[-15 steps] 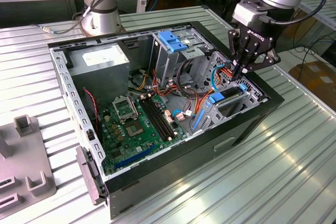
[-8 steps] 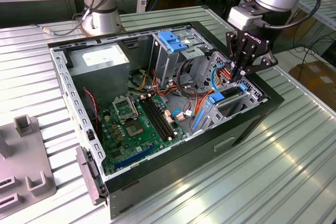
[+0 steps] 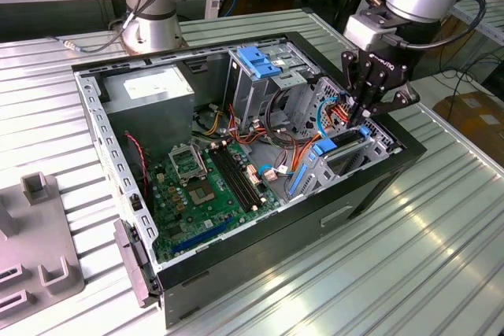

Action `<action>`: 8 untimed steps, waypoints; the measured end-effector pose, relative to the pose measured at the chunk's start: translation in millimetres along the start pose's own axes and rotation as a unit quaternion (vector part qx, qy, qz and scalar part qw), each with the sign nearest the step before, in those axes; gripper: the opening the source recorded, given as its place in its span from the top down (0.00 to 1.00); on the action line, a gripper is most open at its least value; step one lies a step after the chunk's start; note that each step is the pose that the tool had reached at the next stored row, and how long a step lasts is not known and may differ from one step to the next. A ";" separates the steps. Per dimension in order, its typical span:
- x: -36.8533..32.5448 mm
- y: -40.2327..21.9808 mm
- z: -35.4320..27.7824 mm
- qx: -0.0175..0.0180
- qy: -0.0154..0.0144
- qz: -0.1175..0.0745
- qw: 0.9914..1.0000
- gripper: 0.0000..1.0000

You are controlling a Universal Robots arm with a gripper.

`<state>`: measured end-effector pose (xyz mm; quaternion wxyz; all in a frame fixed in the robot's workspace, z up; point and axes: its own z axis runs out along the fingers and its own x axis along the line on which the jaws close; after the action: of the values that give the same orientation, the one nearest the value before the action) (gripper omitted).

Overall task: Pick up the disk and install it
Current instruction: 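Insert the first disk wire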

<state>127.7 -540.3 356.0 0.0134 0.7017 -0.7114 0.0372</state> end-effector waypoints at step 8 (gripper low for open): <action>1.9 1.0 6.5 0.000 0.000 0.000 1.000 0.84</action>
<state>126.8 -542.6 349.6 0.0134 0.7021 -0.7110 0.0371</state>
